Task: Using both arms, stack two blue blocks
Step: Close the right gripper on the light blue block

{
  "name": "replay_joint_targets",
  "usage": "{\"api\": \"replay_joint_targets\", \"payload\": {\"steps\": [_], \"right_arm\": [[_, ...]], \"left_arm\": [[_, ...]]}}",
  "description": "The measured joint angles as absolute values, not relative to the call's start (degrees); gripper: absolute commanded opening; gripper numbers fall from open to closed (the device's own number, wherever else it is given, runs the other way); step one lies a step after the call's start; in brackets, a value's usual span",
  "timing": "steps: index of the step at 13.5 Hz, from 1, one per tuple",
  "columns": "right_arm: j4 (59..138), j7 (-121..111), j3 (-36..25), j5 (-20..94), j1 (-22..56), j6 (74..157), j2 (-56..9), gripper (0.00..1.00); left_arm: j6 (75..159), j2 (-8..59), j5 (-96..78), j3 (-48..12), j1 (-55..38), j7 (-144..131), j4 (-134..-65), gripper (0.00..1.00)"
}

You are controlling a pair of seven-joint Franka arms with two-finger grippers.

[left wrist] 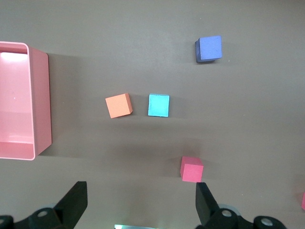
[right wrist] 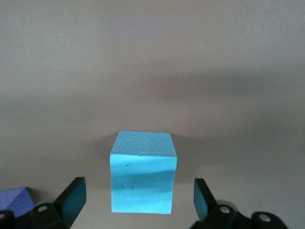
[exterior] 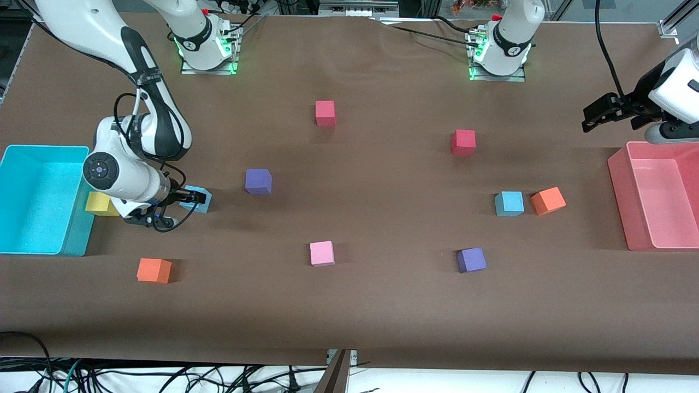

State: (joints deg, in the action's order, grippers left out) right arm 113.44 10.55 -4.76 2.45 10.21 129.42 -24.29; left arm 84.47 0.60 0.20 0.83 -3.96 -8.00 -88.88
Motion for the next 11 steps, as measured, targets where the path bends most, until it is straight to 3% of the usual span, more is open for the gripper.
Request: {"api": "replay_joint_targets", "payload": {"steps": [8, 9, 10, 11], "right_arm": [[114.0, 10.6, -4.8, 2.5, 10.2, 130.7, -26.6, 1.0], [114.0, 10.6, -4.8, 2.5, 10.2, 130.9, -27.0, 0.92], [114.0, 10.6, -4.8, 2.5, 10.2, 131.0, -27.3, 0.32], [114.0, 10.6, -4.8, 2.5, 10.2, 131.1, -27.6, 0.0]], "left_arm": [[85.7, 0.5, 0.2, 0.8, -3.8, -8.0, -90.7, 1.0], [85.7, 0.4, 0.2, 0.8, -3.8, -8.0, -90.9, 1.0], [85.8, 0.4, 0.2, 0.8, -3.8, -8.0, -91.1, 1.0], [85.9, 0.3, 0.2, 0.8, -3.8, -8.0, -91.3, 1.0]]}}
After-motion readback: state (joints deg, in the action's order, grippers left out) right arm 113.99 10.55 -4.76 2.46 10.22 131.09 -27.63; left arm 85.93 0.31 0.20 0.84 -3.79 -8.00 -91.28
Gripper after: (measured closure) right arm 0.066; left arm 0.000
